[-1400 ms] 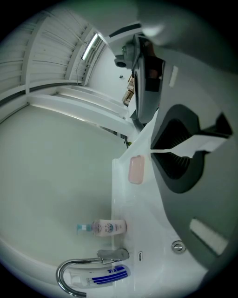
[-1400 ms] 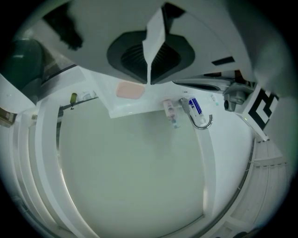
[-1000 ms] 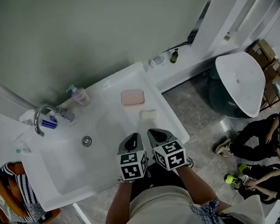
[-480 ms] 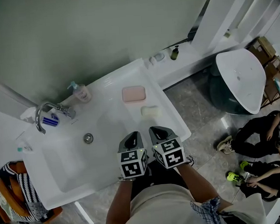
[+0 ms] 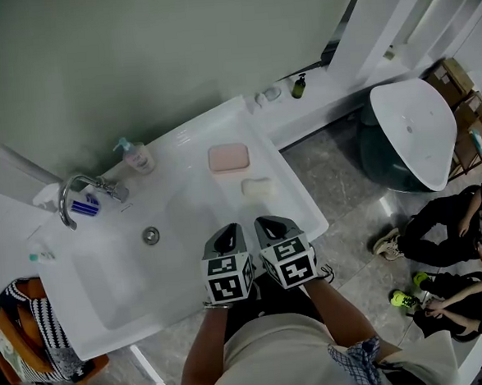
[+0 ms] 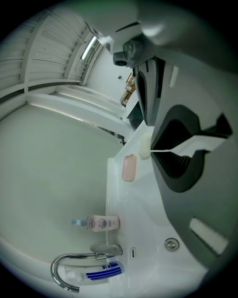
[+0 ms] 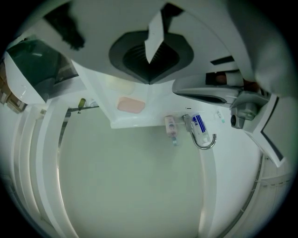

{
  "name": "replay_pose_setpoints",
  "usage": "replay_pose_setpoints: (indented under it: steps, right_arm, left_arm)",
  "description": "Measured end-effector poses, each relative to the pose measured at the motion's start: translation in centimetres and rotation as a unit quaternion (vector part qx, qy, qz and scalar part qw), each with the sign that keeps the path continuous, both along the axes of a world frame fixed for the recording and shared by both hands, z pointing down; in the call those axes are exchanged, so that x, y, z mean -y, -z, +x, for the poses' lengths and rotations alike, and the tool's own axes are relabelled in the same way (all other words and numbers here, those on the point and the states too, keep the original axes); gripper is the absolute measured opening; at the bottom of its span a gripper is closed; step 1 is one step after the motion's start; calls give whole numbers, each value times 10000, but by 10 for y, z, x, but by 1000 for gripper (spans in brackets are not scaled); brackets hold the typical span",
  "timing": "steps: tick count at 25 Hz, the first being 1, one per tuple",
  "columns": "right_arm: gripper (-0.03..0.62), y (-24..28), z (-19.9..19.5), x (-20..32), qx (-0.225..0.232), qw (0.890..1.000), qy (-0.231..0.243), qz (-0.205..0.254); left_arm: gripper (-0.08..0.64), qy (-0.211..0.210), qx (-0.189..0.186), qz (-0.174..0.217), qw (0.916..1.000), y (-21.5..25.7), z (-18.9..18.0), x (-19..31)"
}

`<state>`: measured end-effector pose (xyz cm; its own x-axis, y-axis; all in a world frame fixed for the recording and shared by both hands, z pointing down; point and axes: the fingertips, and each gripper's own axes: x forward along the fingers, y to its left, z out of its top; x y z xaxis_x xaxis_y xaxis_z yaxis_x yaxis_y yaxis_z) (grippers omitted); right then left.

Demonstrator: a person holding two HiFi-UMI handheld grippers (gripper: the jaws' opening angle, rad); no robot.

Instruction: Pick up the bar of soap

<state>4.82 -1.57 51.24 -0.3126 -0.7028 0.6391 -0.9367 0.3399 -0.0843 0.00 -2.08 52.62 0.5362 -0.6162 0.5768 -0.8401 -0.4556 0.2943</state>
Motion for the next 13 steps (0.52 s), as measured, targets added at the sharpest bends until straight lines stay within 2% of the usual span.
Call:
replay_pose_setpoints:
  steps: [13]
  right_arm:
    - [13,-9,5,3,18,9999,-48,-133]
  left_arm:
    - [21,-52,70,-62,9999,-6,5,4]
